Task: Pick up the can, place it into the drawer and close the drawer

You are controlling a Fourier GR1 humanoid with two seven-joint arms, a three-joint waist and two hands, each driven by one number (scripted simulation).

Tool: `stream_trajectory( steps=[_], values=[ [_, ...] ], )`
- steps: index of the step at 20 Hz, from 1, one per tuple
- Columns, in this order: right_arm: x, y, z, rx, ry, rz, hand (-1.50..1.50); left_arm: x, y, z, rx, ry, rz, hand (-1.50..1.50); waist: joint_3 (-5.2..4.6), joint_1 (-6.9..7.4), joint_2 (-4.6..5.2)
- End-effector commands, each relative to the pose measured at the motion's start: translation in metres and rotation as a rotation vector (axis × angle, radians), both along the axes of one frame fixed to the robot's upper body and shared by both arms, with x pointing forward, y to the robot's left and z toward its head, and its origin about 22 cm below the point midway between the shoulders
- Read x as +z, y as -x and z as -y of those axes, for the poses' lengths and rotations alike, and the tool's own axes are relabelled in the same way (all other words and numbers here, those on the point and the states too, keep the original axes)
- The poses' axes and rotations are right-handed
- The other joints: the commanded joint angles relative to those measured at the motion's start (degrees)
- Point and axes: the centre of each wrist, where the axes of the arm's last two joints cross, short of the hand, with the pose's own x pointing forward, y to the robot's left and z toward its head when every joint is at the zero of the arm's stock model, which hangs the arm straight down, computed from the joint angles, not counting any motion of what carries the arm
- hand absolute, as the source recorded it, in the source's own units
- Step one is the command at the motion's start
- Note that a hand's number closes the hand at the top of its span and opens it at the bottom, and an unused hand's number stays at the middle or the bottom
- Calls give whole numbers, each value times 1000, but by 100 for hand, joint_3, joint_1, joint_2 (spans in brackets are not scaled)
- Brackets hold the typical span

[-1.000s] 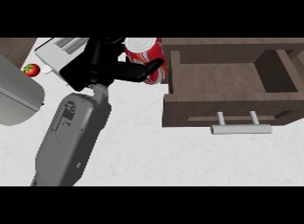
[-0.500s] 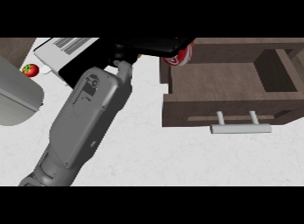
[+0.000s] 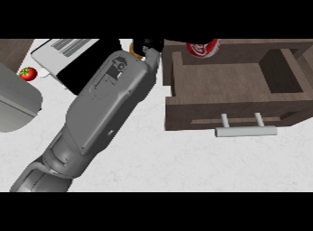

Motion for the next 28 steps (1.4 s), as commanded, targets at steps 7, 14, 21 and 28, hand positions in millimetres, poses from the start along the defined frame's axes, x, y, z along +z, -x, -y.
stream_trajectory(
  steps=[7,14,21,28],
  values=[
    [9,3,-5,13,7,-3,-150,-4,-13,25,5,-24,-32,150,1,-142,26],
    [-1,-3,-6,30,-7,18,-150,0,-4,46,10,-74,-47,150,7,-171,20],
    [12,-16,-6,42,6,17,-150,-15,-12,43,28,-86,-97,150,6,-222,60],
    [23,-16,-7,30,15,6,-150,-38,-10,41,101,-138,-80,-150,6,-331,67]
  ],
)
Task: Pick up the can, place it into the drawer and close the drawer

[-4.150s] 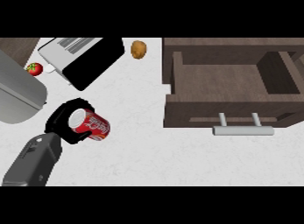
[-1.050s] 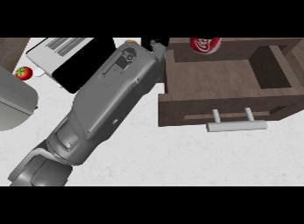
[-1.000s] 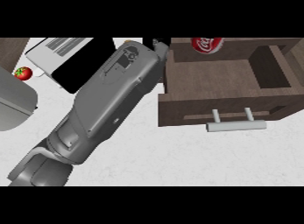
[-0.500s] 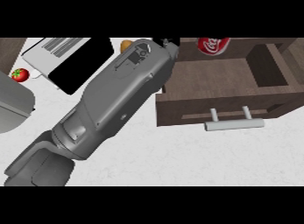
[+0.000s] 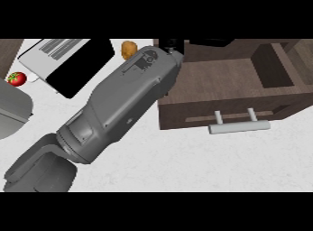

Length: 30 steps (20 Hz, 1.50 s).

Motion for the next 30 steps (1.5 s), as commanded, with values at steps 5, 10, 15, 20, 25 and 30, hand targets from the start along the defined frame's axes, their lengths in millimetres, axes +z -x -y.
stream_trajectory(
  steps=[5,10,15,20,25,30],
  values=[
    [-4,-3,3,6,-4,-8,-150,-22,-3,-7,62,-27,-32,-150,0,-11,8],
    [-3,-9,4,1,7,9,-150,-20,-2,-4,84,-22,-31,-150,1,-21,15],
    [-1,-4,-2,5,-8,19,-150,-17,-3,-3,89,-17,-9,-150,-2,-7,8],
    [22,1,-2,-9,205,109,-150,-14,-1,0,85,13,19,-150,-2,-53,11],
    [38,-10,-18,51,374,192,-150,-13,3,4,75,48,35,-150,-4,3,22],
    [48,-22,-35,71,492,245,-150,-2,4,9,73,59,83,-150,-6,107,18]
  ],
)
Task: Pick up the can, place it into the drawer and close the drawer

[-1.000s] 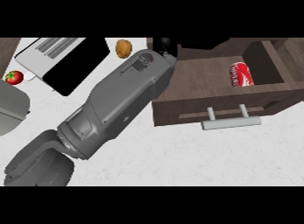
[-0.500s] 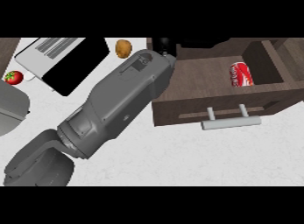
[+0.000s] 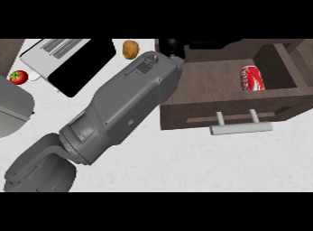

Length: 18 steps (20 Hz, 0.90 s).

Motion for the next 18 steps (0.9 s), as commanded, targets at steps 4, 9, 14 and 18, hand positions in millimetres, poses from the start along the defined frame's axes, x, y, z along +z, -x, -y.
stream_trajectory(
  steps=[4,9,14,18],
  values=[
    [16,-27,-22,-17,229,39,-150,19,2,9,9,16,36,-150,-2,221,-14],
    [3,-49,-46,-46,329,31,-150,17,0,6,-17,38,10,-150,-5,413,-54],
    [1,-84,-81,-71,453,50,-150,12,3,5,-20,48,-10,-150,-11,552,-92],
    [-5,-108,-109,-64,525,71,-150,19,-1,1,4,34,-12,-150,-9,471,-91]
  ],
)
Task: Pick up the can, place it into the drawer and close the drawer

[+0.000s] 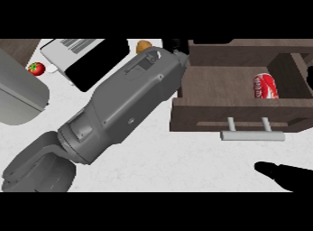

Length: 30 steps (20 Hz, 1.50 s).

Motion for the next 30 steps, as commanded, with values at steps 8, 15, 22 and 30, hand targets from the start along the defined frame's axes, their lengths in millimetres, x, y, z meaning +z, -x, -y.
stream_trajectory(
  steps=[8,15,22,30],
  values=[
    [-39,-97,-46,3,298,-16,-150,0,-12,-37,28,-25,-9,-150,1,117,-12],
    [-66,-140,-74,-40,514,-41,-150,20,-12,-58,65,-36,-1,-150,1,198,-28],
    [-99,-182,-71,-118,512,-82,-150,10,-10,-93,87,-30,-14,-150,3,174,-21],
    [-129,-206,-55,-203,583,-48,-150,25,-1,-111,82,-48,-4,-150,8,252,3]
  ],
)
